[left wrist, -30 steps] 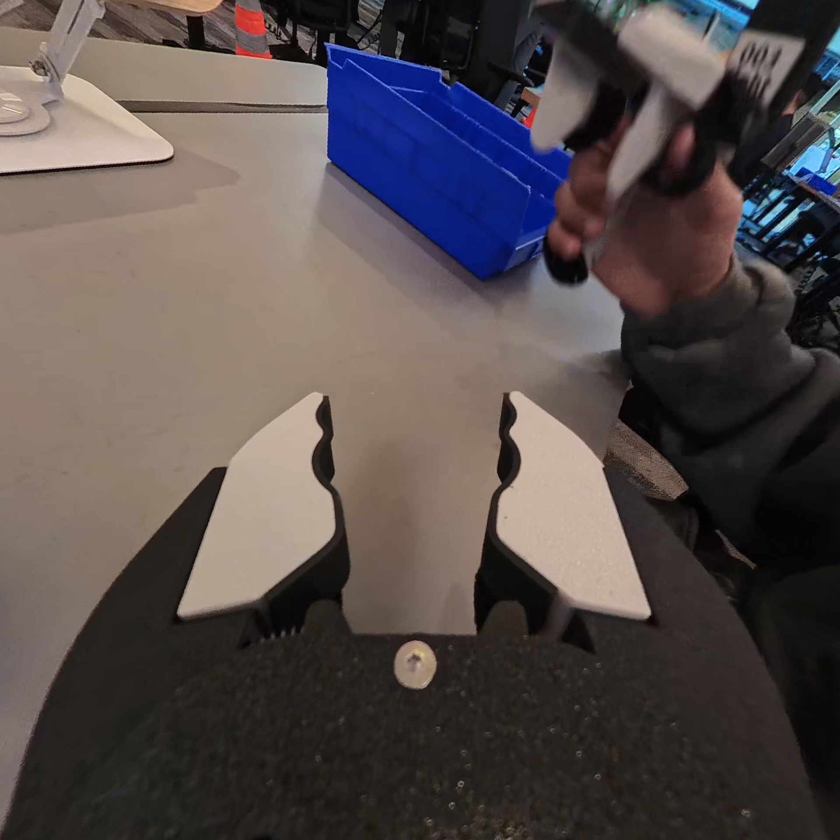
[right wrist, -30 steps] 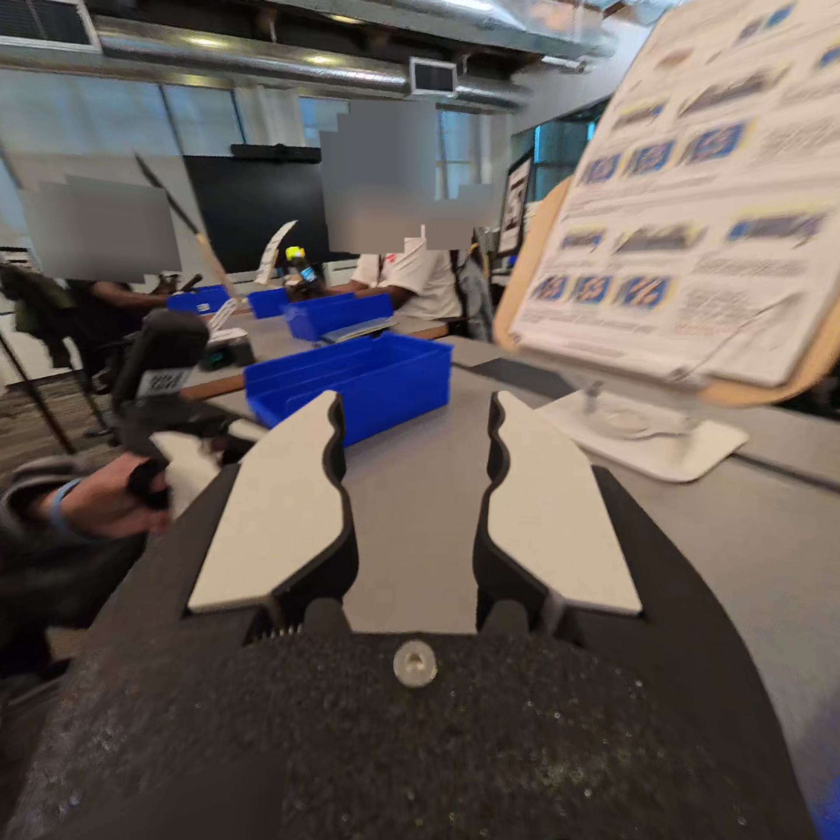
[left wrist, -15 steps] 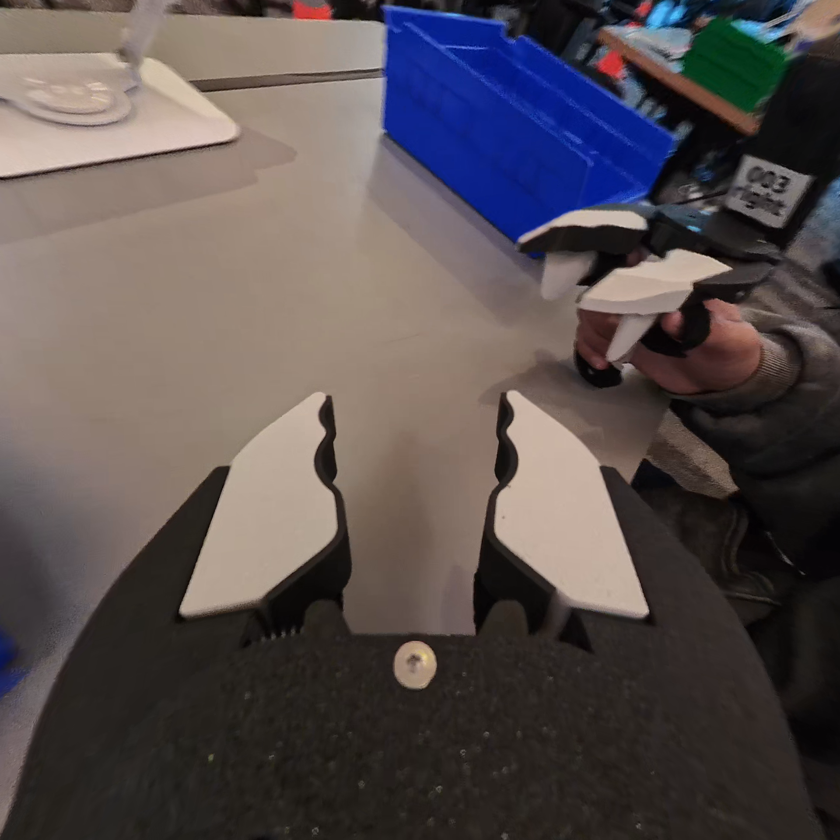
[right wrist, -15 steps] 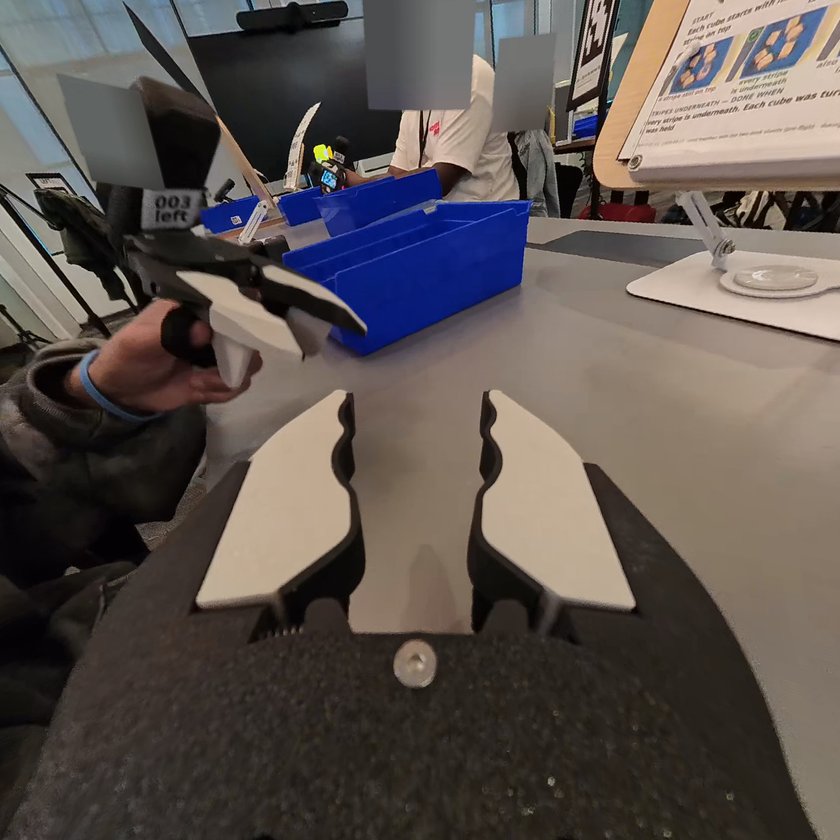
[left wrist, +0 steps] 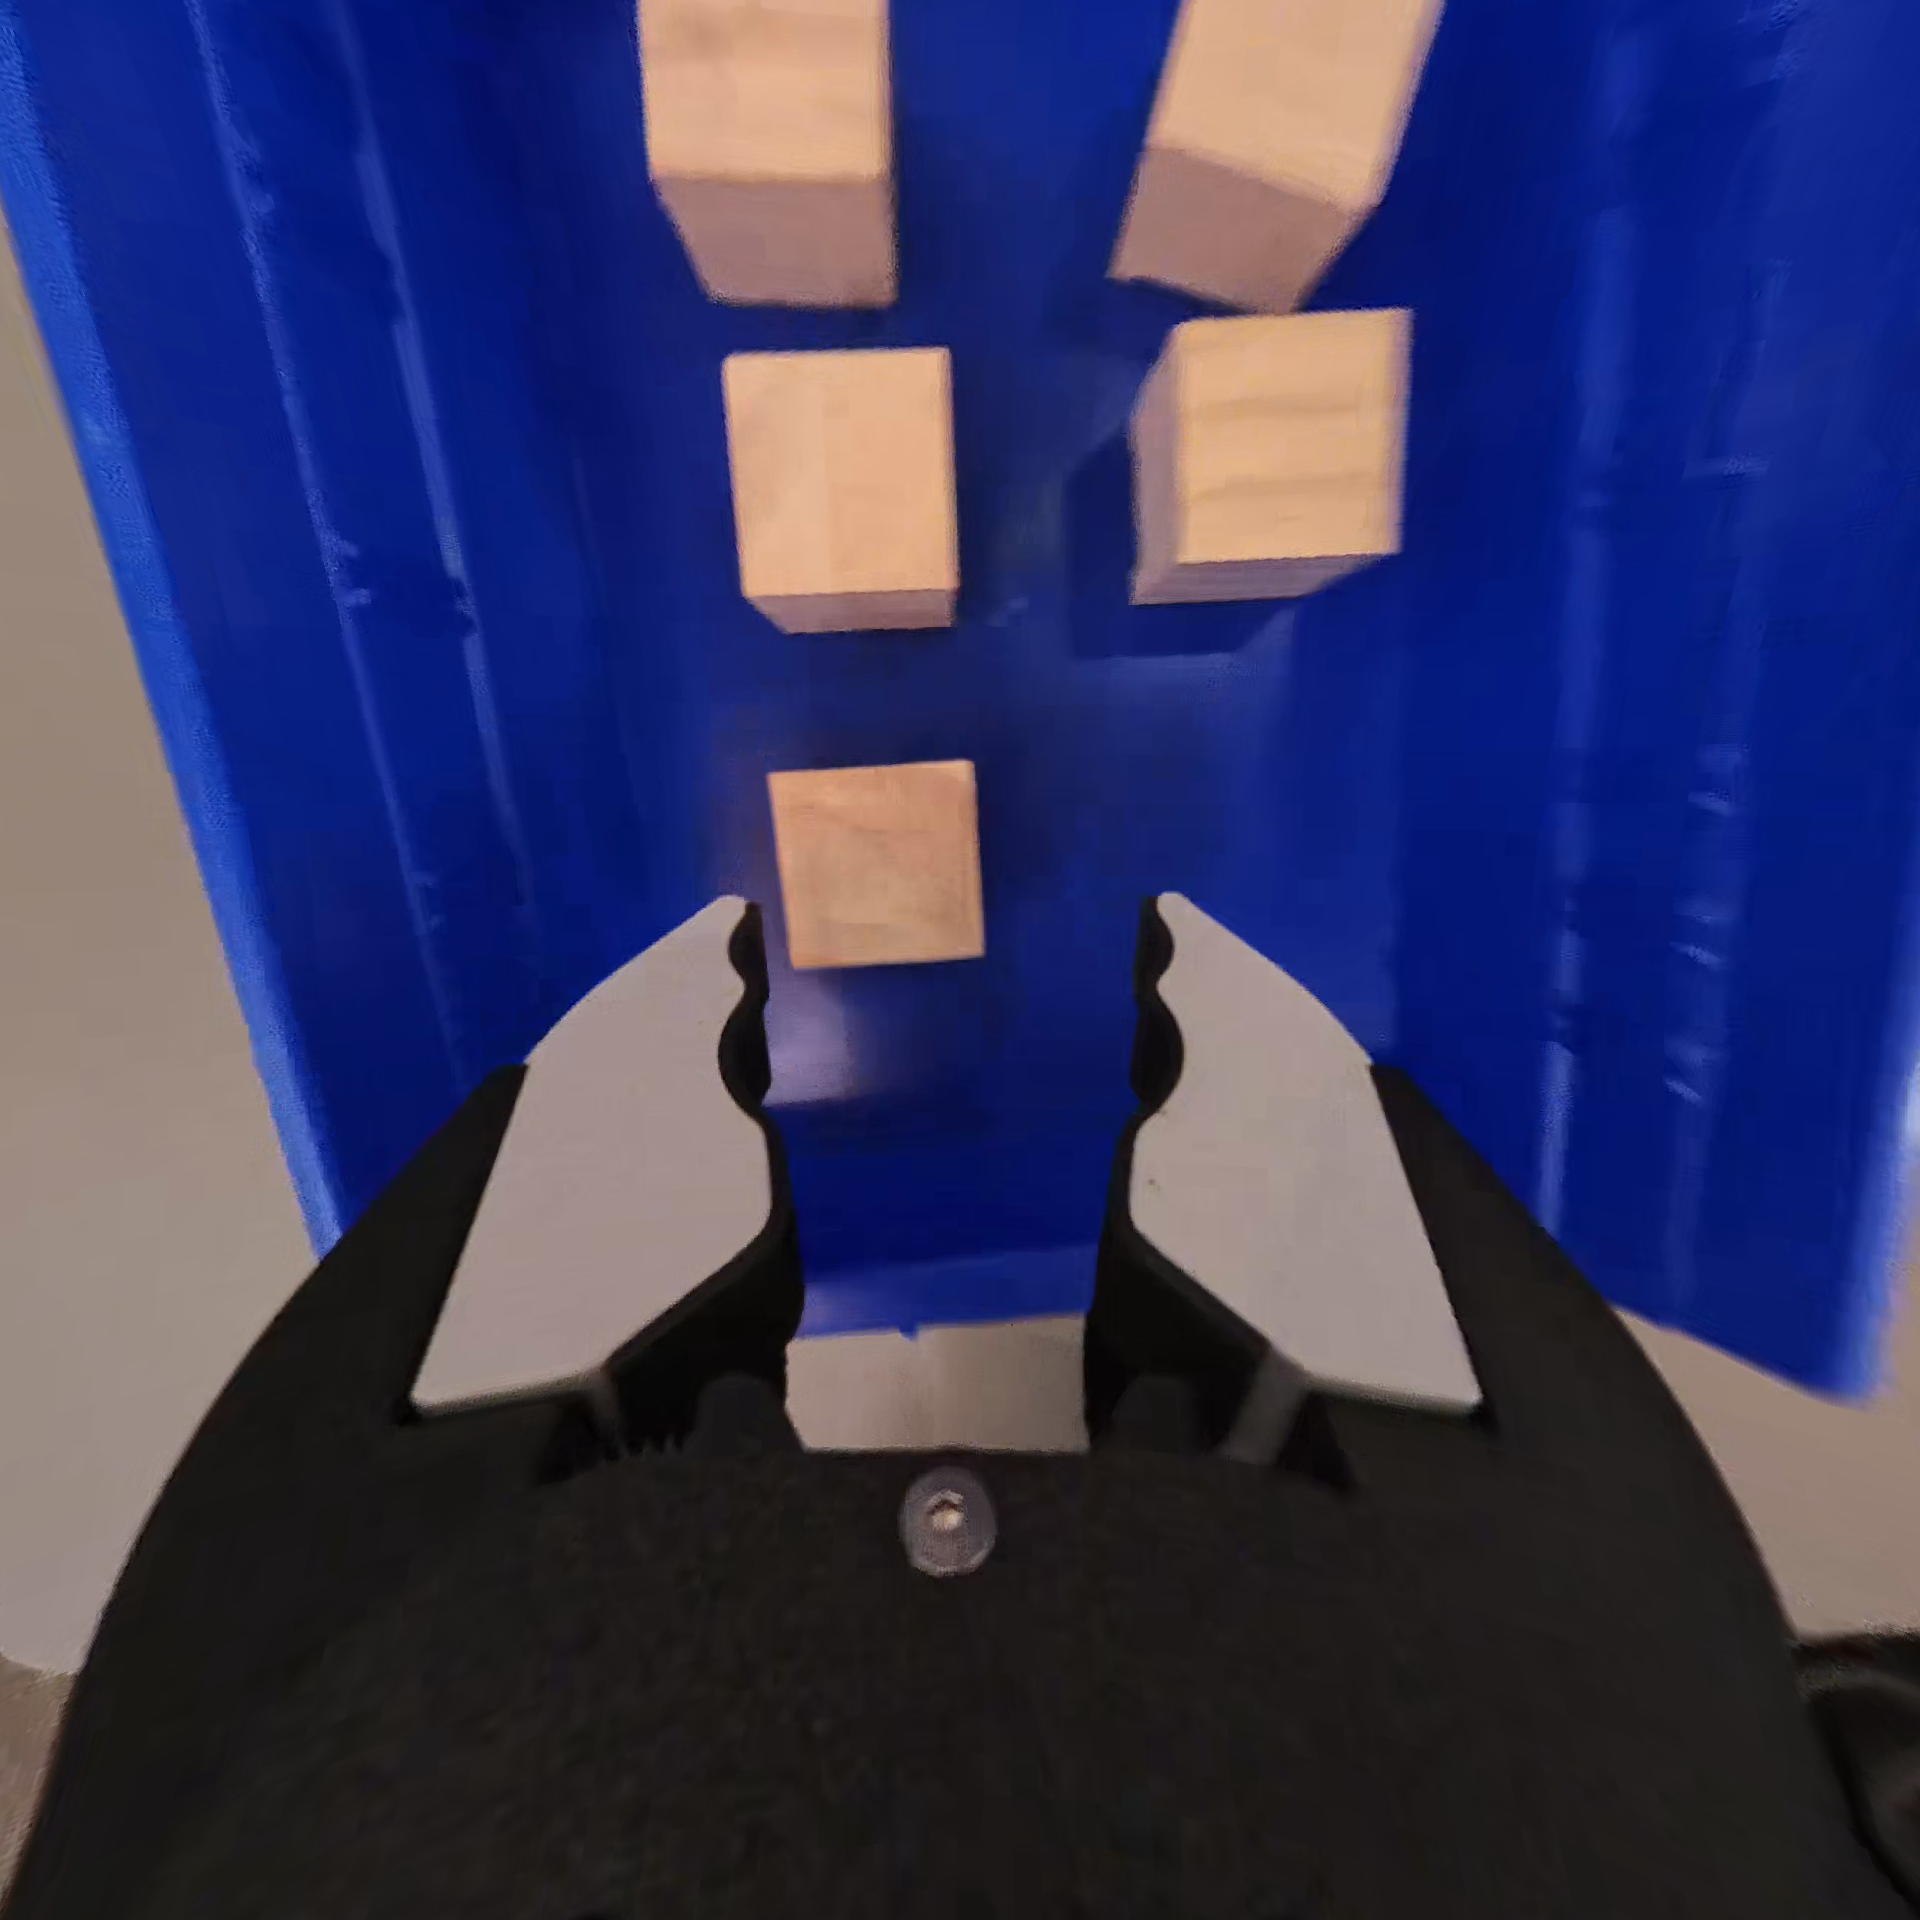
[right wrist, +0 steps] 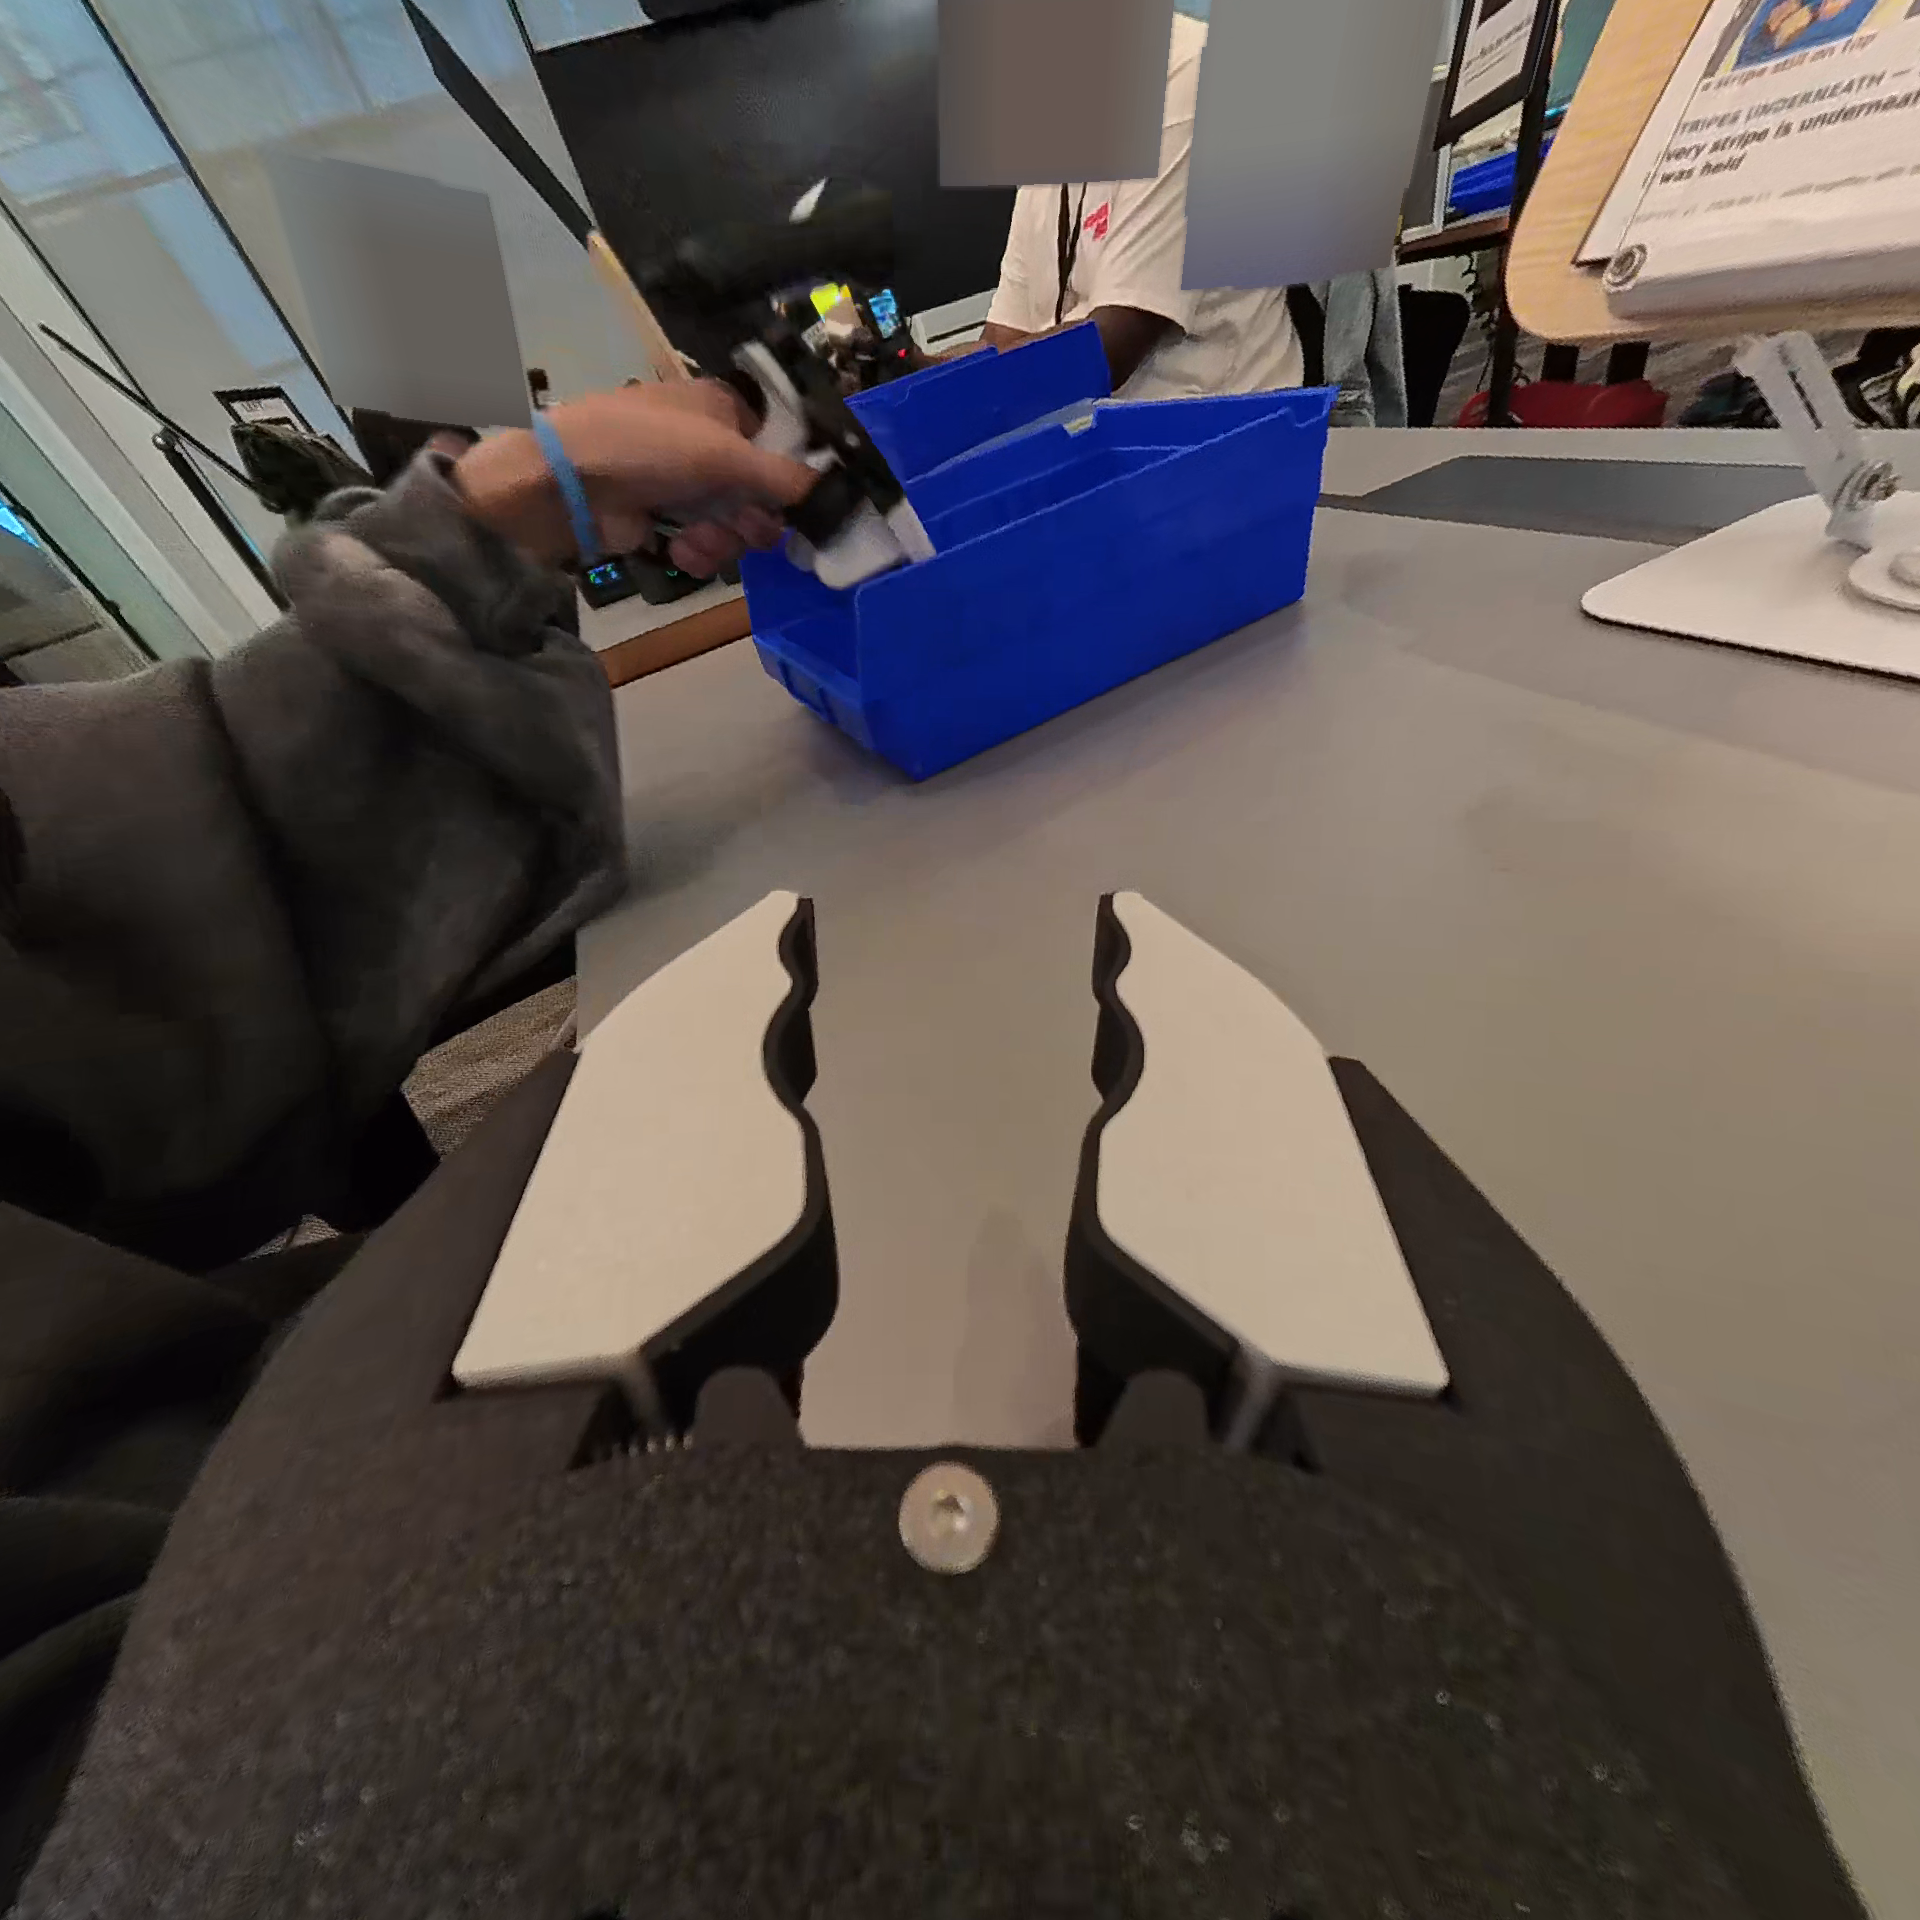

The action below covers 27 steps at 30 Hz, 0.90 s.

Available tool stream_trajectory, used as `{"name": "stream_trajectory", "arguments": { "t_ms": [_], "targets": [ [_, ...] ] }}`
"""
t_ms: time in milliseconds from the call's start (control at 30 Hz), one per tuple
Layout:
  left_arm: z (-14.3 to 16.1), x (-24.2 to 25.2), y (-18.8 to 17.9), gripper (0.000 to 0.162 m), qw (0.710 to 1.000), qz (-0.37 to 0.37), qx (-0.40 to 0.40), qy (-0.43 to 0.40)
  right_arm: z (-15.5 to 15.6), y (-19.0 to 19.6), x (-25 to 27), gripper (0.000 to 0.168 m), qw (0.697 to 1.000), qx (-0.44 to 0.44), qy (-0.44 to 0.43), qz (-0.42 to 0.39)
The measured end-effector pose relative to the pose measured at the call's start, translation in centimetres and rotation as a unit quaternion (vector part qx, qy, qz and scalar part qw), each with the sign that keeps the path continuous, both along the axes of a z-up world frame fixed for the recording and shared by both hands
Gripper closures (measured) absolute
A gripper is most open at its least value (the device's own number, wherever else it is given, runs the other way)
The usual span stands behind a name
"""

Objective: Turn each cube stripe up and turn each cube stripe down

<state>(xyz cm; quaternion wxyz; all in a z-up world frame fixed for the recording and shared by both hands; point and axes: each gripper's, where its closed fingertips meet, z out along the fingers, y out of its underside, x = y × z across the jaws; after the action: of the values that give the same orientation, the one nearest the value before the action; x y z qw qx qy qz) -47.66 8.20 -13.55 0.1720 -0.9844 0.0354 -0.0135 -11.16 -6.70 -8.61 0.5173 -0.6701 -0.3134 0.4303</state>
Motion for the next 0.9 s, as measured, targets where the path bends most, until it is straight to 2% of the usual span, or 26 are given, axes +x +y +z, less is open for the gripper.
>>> {"name": "stream_trajectory", "arguments": {
  "t_ms": [133,167,200,333,533,700,800,900],
  "targets": [
    [-3.8,-1.0,0.8,0.092,0.999,0.03,-0.044,-0.012,0.1,-0.2,0.1,0.117,1.0,0.011,-0.009,0.0],
    [-4.3,-0.7,0.9,0.106,0.998,0.029,-0.045,-0.026,0.0,-0.2,0.1,0.117,1.0,0.013,-0.012,0.0],
    [-4.5,-0.6,0.9,0.117,0.998,0.027,-0.042,-0.035,-0.1,-0.2,0.1,0.117,1.0,0.013,-0.015,0.001],
    [-3.7,-0.7,0.4,0.117,0.998,0.028,-0.031,-0.046,-0.4,-0.1,0.1,0.117,1.0,0.005,-0.016,0.002],
    [0.5,0.7,-0.4,0.117,0.997,0.011,0.038,-0.071,-0.5,0.1,0.3,0.118,1.0,0.009,-0.022,-0.007],
    [6.1,7.7,-0.6,0.117,0.98,-0.067,0.116,-0.149,0.1,0.8,1.2,0.119,0.999,0.013,-0.017,-0.03],
    [9.6,14.6,-1.3,0.117,0.952,-0.14,0.155,-0.224,0.4,1.2,1.8,0.119,0.999,0.003,-0.001,-0.038],
    [12.0,22.9,-2.8,0.117,0.89,-0.218,0.152,-0.37,0.3,1.6,2.2,0.119,0.999,-0.012,0.008,-0.044]
  ]
}}
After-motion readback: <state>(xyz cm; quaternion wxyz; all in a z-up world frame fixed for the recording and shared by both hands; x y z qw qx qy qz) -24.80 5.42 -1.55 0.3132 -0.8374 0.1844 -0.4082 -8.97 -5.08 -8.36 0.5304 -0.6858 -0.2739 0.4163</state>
